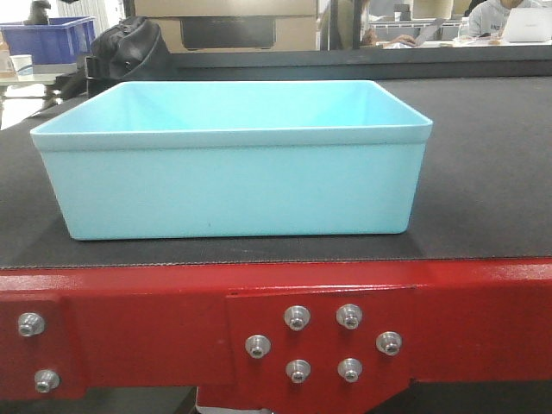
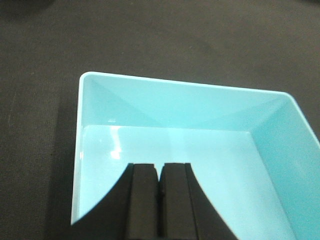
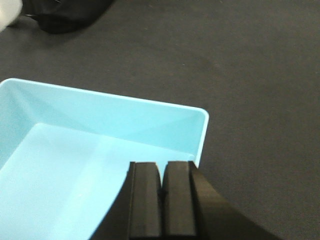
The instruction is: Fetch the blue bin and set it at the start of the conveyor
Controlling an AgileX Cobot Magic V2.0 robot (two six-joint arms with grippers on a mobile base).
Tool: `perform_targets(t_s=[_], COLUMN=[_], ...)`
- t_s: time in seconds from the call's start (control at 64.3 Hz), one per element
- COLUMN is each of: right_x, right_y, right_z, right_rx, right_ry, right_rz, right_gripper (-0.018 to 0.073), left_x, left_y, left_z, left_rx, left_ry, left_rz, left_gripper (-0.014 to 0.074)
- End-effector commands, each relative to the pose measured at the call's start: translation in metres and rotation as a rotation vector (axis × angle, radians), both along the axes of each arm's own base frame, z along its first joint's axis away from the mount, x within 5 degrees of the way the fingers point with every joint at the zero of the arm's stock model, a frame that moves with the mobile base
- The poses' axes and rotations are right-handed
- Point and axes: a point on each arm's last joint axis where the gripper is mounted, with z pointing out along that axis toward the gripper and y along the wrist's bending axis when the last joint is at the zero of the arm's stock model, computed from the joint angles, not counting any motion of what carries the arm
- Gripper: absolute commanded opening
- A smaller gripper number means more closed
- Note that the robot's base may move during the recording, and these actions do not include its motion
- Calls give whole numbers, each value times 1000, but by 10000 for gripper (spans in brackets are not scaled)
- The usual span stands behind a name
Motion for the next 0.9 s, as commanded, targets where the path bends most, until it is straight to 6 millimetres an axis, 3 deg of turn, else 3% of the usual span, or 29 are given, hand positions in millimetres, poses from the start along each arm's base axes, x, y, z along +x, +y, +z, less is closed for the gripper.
perform_targets(t_s=[0.0, 0.155, 0.342, 0.637, 0.886], right_x=[-18, -46, -76, -129, -159], right_y=[-3, -11, -21, -40, -50], right_z=[-1, -17, -19, 23, 42], right_rx=[15, -9, -45, 35, 72], right_ry=[-79, -125, -205, -413, -532], right_rz=[38, 75, 107, 91, 87], right_gripper=[-166, -166, -166, -166, -166], left_x=[-17, -55, -94, -148, -171], left_y=[2, 15, 29, 50, 59], left_z=[4, -1, -3, 27, 40], left_rx=[-54, -92, -116, -185, -222], left_ry=[-121, -213, -285, -483, -588], left_rz=[-30, -46, -50, -49, -51], left_gripper=[-111, -111, -111, -111, -111])
